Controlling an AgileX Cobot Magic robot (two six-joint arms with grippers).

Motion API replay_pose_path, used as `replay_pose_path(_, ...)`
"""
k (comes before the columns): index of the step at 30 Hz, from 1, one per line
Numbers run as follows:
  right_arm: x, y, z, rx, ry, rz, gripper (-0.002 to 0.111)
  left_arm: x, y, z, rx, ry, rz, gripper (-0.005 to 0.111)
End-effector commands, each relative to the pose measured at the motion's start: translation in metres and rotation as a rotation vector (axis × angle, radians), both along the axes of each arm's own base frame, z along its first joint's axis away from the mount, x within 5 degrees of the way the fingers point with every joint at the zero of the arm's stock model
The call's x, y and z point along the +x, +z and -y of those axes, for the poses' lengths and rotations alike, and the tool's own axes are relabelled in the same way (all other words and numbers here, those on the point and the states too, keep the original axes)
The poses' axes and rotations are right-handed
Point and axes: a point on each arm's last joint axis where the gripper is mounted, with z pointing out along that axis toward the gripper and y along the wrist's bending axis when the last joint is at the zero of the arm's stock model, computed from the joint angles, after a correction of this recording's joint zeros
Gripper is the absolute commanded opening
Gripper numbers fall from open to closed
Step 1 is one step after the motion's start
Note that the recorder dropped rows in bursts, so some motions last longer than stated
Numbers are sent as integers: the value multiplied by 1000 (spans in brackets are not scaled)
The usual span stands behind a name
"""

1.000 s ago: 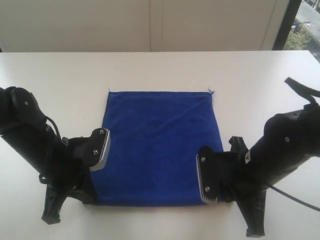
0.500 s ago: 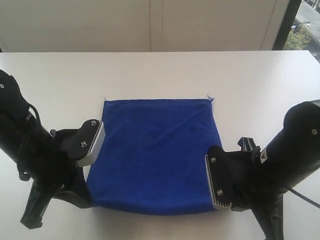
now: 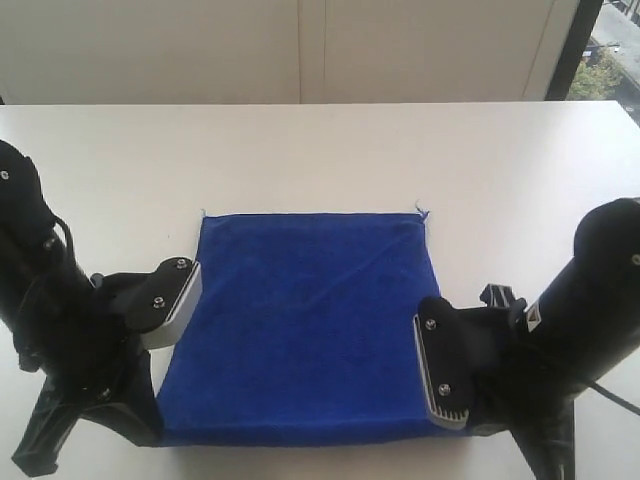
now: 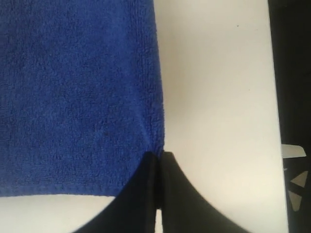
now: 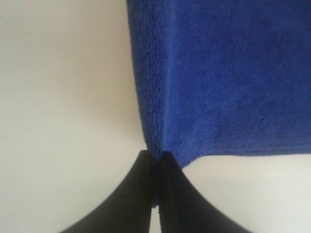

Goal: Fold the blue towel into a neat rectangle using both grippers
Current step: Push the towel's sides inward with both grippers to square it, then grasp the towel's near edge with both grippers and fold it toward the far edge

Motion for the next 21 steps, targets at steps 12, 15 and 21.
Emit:
replay_pose_path(12,29,51,1,82,-98,431,0,41,58,5,35,285,255,0)
replay_pose_path(15,39,46,-2,94,-116,473,0,54,60,5,33,321,355,0)
replay_pose_path(21,72,39,-2,142,-188,566,0,78,63,11,19,342,465,0)
